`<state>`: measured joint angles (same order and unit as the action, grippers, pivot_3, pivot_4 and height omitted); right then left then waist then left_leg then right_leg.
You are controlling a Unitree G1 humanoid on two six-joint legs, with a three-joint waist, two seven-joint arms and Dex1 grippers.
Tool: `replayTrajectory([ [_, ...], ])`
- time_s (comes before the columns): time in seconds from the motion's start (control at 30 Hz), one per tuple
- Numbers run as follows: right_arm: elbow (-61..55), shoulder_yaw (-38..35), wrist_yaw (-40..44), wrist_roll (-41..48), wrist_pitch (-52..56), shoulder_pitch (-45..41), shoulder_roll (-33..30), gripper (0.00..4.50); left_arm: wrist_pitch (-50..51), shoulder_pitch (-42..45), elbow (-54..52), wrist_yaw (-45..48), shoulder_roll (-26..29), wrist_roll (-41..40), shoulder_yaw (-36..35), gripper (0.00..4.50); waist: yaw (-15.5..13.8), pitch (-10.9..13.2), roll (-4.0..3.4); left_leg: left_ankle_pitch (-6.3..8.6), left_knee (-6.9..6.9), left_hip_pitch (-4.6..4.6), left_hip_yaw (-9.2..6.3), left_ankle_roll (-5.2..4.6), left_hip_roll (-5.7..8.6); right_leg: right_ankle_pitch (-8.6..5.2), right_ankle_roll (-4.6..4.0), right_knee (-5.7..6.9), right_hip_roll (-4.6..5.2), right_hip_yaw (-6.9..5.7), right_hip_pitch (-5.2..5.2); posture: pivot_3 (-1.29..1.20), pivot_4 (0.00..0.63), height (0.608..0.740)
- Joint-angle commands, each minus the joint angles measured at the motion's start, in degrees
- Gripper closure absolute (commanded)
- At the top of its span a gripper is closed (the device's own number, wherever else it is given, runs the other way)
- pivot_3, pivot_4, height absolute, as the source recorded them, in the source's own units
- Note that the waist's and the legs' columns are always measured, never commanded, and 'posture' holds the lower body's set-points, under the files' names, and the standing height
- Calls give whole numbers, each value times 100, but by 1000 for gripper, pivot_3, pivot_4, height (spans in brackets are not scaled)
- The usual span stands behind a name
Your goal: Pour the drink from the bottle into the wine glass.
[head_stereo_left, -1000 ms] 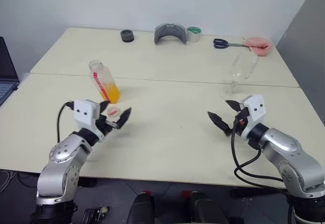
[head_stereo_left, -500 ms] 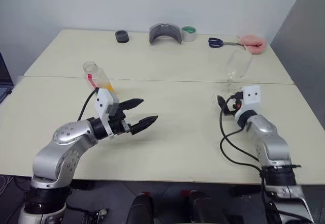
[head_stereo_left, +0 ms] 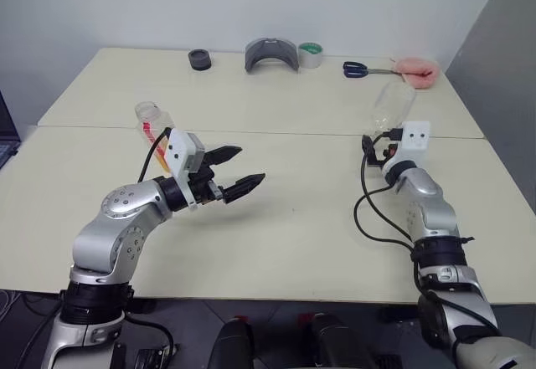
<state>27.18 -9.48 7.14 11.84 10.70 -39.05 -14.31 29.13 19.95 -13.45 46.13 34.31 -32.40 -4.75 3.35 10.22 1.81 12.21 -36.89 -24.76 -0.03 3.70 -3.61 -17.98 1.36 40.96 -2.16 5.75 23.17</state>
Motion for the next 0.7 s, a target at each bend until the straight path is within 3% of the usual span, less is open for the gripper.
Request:
replayTrajectory([
  [0.03, 350, -154, -71, -21, -335, -293, 35, 0, -83, 80, -139, 18, -46, -3, -9, 27, -1, 0, 0, 0, 0, 0, 0, 0, 0, 0, 0, 0, 0, 0, 0, 0, 150, 740],
  [0.17, 615, -190, -6, 12, -492, -393, 57, 0, -56, 9, -222, 13, -67, -1, 1, 27, -2, 0, 0, 0, 0, 0, 1, 0, 0, 0, 0, 0, 1, 0, 0, 0, 150, 740],
  [0.23, 714, -197, -7, 9, -560, -420, 47, 397, -39, 2, -239, 13, -49, -16, -22, 0, -2, 0, 0, 0, 0, 0, 0, 0, 0, 0, 0, 0, 1, 0, 0, 0, 150, 740],
  [0.3, 801, -179, 9, -19, -654, -435, 28, 898, -61, 8, -222, 4, -36, 12, -36, 0, -1, 0, -1, 0, 0, 0, 0, 0, 0, 0, 0, 0, 1, 0, 0, 0, 150, 740],
  [0.6, 806, -130, 140, -17, -885, -393, 16, 4170, -45, -131, -366, -24, -53, -45, -71, 0, -1, 1, -2, 0, 0, 0, -1, 0, 0, 0, 0, 1, 2, 0, 0, 0, 150, 740],
  [0.63, 794, -109, 160, -29, -886, -394, 17, 4380, -44, -139, -366, -28, -49, -48, -87, 0, -1, 1, -2, 0, 0, 0, 0, 0, 0, 0, 0, 1, 2, 0, 0, 0, 150, 740],
  [0.7, 685, -29, 248, -50, -857, -400, 31, 4379, -6, -175, -421, -57, -24, -85, -154, 0, 3, 3, -4, 0, 0, 0, 0, 0, 0, 0, 0, 1, 2, 1, 0, 0, 150, 740],
])
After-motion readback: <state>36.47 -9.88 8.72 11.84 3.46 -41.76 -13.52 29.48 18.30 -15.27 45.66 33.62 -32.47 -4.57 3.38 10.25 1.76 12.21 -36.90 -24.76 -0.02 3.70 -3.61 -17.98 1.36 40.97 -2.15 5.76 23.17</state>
